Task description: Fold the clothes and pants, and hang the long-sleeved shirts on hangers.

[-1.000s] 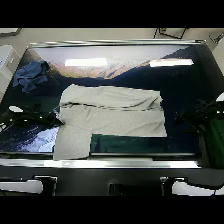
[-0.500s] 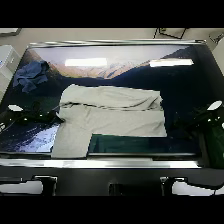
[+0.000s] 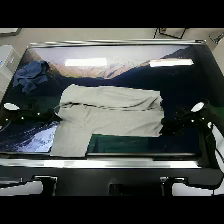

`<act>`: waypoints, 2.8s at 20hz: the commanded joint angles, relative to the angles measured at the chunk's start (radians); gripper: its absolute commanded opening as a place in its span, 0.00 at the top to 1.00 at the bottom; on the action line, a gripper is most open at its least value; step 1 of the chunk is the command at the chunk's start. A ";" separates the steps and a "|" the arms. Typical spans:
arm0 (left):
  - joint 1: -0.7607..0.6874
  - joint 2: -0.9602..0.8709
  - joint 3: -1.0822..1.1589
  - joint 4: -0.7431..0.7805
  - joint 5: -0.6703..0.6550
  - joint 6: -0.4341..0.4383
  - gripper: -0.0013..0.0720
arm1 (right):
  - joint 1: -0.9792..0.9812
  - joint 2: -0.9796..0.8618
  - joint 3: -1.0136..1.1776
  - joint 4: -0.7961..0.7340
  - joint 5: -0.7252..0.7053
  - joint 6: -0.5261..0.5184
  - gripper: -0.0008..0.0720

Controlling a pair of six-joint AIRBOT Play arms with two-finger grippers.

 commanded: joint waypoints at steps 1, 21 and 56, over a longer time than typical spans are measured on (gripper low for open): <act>0.002 0.042 0.046 0.000 -0.027 0.003 0.94 | 0.024 0.063 0.068 -0.002 0.014 -0.006 0.93; 0.002 0.770 1.073 -0.009 0.248 -0.053 0.95 | 0.024 0.808 1.038 -0.320 -0.193 0.007 0.93; -0.286 -0.247 0.394 -0.047 0.671 -0.117 0.94 | 0.196 -0.296 0.602 -0.306 -0.605 0.442 0.92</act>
